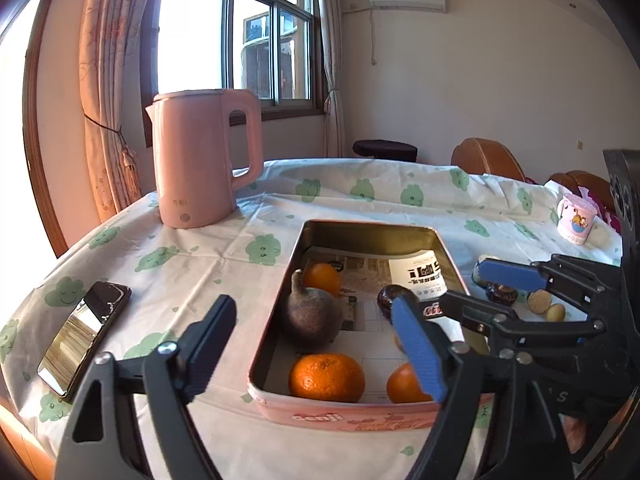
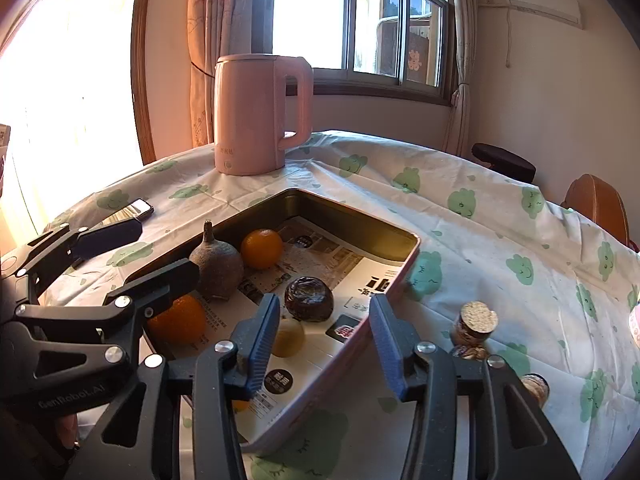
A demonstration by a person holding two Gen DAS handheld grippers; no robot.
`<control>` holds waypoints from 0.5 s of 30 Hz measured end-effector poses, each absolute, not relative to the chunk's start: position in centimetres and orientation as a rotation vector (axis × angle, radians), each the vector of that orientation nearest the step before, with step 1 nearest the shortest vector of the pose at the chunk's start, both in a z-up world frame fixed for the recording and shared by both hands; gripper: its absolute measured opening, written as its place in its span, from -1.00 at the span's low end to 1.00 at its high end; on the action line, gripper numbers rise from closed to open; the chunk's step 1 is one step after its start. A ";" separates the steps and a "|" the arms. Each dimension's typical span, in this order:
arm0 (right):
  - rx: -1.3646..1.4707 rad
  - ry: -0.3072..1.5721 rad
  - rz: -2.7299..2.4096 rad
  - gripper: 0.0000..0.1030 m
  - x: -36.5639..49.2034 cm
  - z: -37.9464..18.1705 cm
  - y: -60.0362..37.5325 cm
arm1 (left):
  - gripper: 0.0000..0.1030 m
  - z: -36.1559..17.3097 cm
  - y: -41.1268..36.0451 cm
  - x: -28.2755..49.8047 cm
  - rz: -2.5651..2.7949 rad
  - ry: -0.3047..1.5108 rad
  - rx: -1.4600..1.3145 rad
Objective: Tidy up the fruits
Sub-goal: 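Open the right tool over the tin box while the left tool releases the orange there, then move both open tools back to the items on the cloth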
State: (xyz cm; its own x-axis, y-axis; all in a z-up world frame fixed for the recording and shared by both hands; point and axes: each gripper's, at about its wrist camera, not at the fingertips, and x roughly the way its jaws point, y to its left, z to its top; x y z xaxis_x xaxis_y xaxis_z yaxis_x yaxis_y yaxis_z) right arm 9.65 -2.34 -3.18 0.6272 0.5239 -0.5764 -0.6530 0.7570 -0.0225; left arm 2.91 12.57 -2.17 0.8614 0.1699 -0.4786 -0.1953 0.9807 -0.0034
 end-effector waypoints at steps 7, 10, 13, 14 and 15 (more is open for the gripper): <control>-0.235 0.556 0.552 0.09 8.5 -2.2 -11.0 | 0.84 -1.7 9.7 2.9 0.121 0.472 -0.041; -0.223 0.586 0.465 0.10 8.8 -2.8 -15.1 | 0.84 -1.9 8.2 3.3 0.090 0.482 -0.025; -0.201 0.611 0.406 0.09 9.3 -3.2 -17.9 | 0.84 -2.0 6.8 3.6 0.061 0.489 -0.014; -0.193 0.618 0.403 0.09 9.4 -3.3 -18.4 | 0.84 -2.0 6.4 3.7 0.053 0.492 -0.010; -0.186 0.625 0.402 0.09 9.6 -3.5 -18.7 | 0.84 -2.0 5.9 3.7 0.045 0.492 -0.005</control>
State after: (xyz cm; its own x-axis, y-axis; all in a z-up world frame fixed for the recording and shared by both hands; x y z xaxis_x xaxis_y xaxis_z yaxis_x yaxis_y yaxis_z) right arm 9.62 -18.70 -3.45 0.7372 0.3084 -0.6011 -0.4192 0.9066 -0.0490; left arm 3.72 5.93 -1.97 0.8804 0.0420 -0.4723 -0.0446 0.9990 0.0058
